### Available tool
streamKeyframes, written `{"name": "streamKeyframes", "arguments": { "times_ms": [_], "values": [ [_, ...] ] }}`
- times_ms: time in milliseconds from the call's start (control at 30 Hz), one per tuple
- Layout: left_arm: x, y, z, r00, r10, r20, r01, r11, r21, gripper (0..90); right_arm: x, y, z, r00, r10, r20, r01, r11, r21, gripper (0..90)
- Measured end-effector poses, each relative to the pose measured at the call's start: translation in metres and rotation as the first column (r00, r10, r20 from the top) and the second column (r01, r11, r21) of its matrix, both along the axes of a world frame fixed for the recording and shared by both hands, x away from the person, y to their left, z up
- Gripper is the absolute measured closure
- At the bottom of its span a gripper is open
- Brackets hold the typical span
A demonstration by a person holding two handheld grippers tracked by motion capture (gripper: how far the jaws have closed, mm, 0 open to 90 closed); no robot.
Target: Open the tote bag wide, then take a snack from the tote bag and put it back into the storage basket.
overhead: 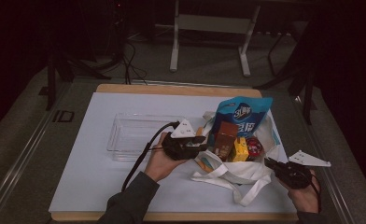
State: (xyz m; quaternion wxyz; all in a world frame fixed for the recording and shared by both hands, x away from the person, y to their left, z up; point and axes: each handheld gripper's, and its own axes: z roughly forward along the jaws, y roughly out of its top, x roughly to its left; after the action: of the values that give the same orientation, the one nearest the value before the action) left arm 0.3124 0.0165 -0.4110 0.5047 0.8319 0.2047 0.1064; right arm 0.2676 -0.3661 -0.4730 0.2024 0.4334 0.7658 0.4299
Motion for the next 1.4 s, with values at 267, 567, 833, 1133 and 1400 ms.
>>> {"name": "streamKeyframes", "arguments": {
  "times_ms": [267, 567, 833, 1133, 1400],
  "values": [
    [0.005, -0.012, 0.003, 0.9997, -0.022, 0.008, 0.022, 0.9998, 0.001, 69.2, -0.002, -0.003, -0.004, 0.9999, -0.002, 0.012, 0.002, 1.000, 0.007, 87.2],
    [0.015, -0.014, 0.004, 0.9997, -0.025, 0.002, 0.024, 0.9994, 0.025, 64.5, -0.002, -0.005, -0.006, 0.9998, 0.005, 0.020, -0.006, 1.000, 0.013, 86.7],
    [0.027, -0.013, 0.005, 0.9996, 0.028, 0.009, -0.029, 0.9983, 0.051, 84.4, -0.004, -0.006, -0.007, 0.9998, 0.003, 0.022, -0.004, 1.000, 0.022, 86.4],
    [0.035, -0.025, -0.002, 0.9999, 0.015, -0.003, -0.015, 0.9939, 0.110, 89.5, -0.006, -0.007, -0.008, 0.9997, 0.005, 0.023, -0.005, 1.000, 0.021, 86.2],
    [0.035, -0.040, -0.007, 0.9995, -0.031, -0.007, 0.031, 0.9877, 0.153, 89.3, -0.008, -0.007, -0.009, 0.9997, 0.004, 0.022, -0.005, 1.000, 0.022, 85.8]
  ]
}}
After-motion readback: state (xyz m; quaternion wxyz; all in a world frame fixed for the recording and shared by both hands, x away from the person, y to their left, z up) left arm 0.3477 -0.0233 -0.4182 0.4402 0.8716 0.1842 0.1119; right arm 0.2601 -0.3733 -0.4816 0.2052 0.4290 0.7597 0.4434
